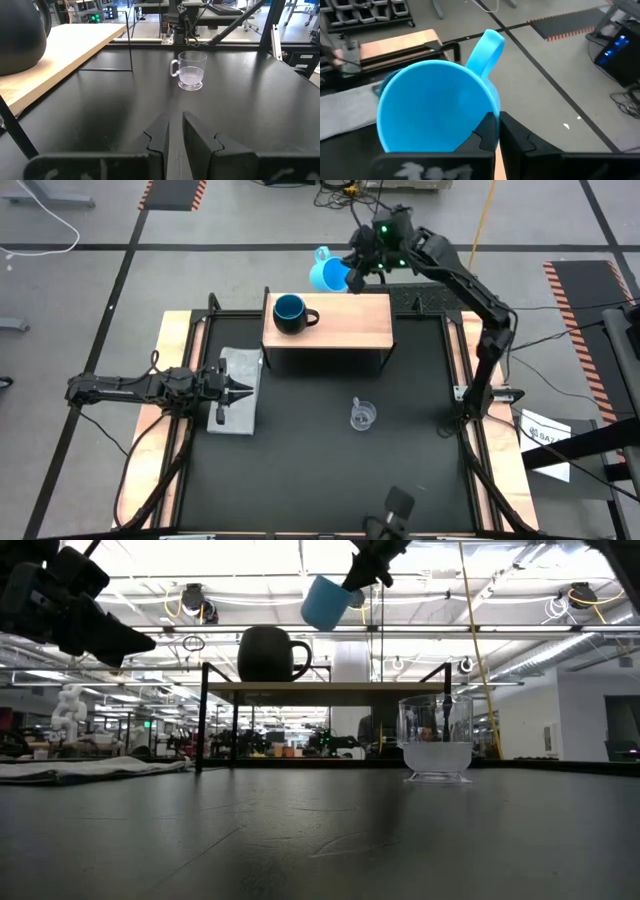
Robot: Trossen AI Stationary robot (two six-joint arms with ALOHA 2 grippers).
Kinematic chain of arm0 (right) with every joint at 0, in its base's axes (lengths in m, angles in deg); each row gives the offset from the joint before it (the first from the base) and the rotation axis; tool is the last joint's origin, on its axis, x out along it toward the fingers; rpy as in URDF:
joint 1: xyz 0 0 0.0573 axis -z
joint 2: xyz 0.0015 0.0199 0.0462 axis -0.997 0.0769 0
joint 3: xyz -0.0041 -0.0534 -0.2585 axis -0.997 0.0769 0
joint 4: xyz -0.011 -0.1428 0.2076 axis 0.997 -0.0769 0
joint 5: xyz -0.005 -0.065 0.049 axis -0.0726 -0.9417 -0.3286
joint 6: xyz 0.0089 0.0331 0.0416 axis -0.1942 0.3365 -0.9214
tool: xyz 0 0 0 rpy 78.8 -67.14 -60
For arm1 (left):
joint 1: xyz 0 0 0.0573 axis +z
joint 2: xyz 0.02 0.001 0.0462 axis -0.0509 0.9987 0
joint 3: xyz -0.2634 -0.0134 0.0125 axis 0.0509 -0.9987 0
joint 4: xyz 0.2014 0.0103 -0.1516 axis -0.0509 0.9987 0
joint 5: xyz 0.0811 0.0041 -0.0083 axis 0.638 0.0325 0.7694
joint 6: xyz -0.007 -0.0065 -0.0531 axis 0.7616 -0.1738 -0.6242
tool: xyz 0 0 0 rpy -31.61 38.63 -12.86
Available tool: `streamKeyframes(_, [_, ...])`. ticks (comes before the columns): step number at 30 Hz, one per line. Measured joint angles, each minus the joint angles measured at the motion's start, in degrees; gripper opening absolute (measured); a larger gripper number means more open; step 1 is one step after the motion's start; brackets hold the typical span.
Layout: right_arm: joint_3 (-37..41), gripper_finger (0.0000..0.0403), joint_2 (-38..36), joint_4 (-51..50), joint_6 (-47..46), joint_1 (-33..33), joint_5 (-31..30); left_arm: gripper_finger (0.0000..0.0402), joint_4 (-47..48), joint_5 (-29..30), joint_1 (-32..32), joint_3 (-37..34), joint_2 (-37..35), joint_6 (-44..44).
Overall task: Stack small to large cups/mugs on shelf
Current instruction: Put the blue cup on the shelf
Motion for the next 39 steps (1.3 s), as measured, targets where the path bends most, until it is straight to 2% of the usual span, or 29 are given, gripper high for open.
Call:
streamKeyframes(3, [-3.73,0.0,2.24,-4.87,0.81,1.7,-0.24,0.0056,0.15,0.0,-0.02,0.0,0.01,-0.03])
streamKeyframes(12, [-2.9,0.0,1.69,-13.48,4.11,3.57,-0.09,0.0056,0.6,0.02,-0.02,0.0,-0.01,-0.41])
streamKeyframes(18, [-2.9,0.0,3.45,-15.74,5.48,2.47,4.44,0.0056,0.59,0.09,-0.02,0.0,-0.01,-0.4])
streamKeyframes(26, [-2.84,0.0,7.12,-14.49,6.62,1.38,4.09,0.0056,1.14,0.13,-0.02,0.0,-0.01,-0.64])
streamKeyframes(34, [-2.84,0.0,7.99,-15.91,7.71,-0.14,-0.16,0.0056,1.49,0.13,0.0,0.0,0.01,-0.68])
streamKeyframes(39, [-2.84,0.0,7.97,-17.8,8.53,-1.08,-0.24,0.0056,1.42,0.11,-0.02,0.0,0.01,-1.05])
